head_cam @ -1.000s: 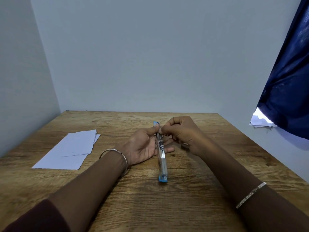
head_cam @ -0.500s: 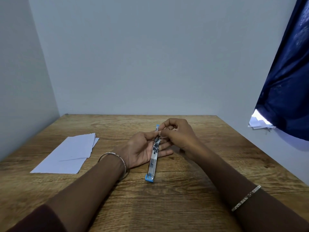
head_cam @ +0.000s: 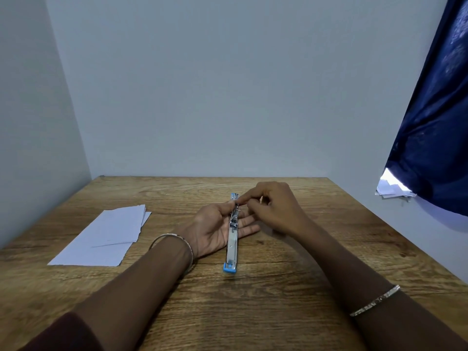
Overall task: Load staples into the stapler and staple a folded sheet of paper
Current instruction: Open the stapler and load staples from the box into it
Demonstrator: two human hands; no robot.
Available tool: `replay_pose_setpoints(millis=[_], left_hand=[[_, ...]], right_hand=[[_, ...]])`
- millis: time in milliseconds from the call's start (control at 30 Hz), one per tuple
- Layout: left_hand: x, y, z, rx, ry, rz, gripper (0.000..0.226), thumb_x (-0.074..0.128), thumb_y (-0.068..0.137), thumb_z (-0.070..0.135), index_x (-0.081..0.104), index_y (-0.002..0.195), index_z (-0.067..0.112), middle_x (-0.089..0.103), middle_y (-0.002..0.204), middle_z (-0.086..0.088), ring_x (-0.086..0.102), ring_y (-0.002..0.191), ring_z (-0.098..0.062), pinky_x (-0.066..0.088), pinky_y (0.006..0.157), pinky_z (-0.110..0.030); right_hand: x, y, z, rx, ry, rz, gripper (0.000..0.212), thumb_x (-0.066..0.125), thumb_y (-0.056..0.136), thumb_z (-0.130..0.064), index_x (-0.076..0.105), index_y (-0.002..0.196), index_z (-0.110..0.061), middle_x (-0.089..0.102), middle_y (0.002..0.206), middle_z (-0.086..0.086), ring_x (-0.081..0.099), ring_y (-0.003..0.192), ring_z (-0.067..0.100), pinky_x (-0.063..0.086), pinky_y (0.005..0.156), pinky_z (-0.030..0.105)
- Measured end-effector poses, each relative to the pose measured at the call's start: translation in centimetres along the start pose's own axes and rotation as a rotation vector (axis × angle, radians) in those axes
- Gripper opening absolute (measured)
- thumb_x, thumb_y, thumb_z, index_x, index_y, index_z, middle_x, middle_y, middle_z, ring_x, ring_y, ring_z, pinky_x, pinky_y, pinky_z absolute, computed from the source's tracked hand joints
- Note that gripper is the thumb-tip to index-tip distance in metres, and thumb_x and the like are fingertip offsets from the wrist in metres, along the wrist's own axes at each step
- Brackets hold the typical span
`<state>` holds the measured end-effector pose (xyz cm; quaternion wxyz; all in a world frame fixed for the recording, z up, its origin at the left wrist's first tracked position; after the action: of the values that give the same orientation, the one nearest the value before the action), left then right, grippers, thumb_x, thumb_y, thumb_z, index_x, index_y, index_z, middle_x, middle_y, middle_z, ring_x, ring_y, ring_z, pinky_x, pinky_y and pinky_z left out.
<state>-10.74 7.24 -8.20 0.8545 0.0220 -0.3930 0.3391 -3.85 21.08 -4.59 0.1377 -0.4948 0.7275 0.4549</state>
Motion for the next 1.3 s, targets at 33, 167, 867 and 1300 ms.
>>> replay_pose_setpoints(millis=[33,167,867,1300], left_hand=[[-0.1,0.0,0.0,-0.002,-0.01,-0.001,0.042,0.026,0.11,0.017,0.046,0.141,-0.005,0.066,0.127,-0.029,0.069,0.108,-0.041,0.053,0.097,-0.057],[-0.3,0.0,0.0,-0.008,0.007,-0.015,0.041,0.025,0.11,0.018,0.053,0.126,-0.007,0.073,0.111,-0.028,0.076,0.097,-0.038,0.059,0.088,-0.053],[0.0,-0.1,0.5,0.077,-0.045,0.044,0.044,0.026,0.11,0.018,0.045,0.145,-0.001,0.058,0.14,-0.028,0.065,0.114,-0.039,0.058,0.085,-0.055],[0.9,-0.9,0.2,0.093,-0.007,-0.043,0.039,0.032,0.107,0.008,0.058,0.133,-0.004,0.066,0.13,-0.026,0.073,0.098,-0.035,0.059,0.085,-0.05]], right_hand=[[0.1,0.0,0.0,-0.023,-0.054,-0.03,0.03,0.061,0.084,-0.011,0.083,0.096,-0.027,0.07,0.079,-0.015,0.057,0.068,-0.006,0.039,0.061,0.017],[-0.2,0.0,0.0,-0.093,-0.285,-0.084,0.031,0.058,0.085,-0.024,0.079,0.105,-0.035,0.063,0.076,-0.013,0.058,0.071,0.008,0.047,0.063,0.029],[-0.8,0.0,-0.2,-0.031,0.189,-0.129,0.024,0.064,0.073,-0.018,0.072,0.096,-0.02,0.074,0.088,-0.001,0.055,0.056,0.01,0.047,0.054,0.022],[1.6,-0.1,-0.5,0.073,0.198,0.126,0.011,0.082,0.082,-0.021,0.081,0.087,-0.011,0.079,0.081,0.001,0.07,0.068,0.007,0.051,0.063,0.018]])
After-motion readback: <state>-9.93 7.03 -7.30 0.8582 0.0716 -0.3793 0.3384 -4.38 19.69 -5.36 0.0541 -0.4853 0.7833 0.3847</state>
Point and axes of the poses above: each hand's wrist, its own y-axis towards the middle knuckle, its own x-axis out of the palm, z = x × y, the point moved 1 cm from there along y, towards the middle knuckle
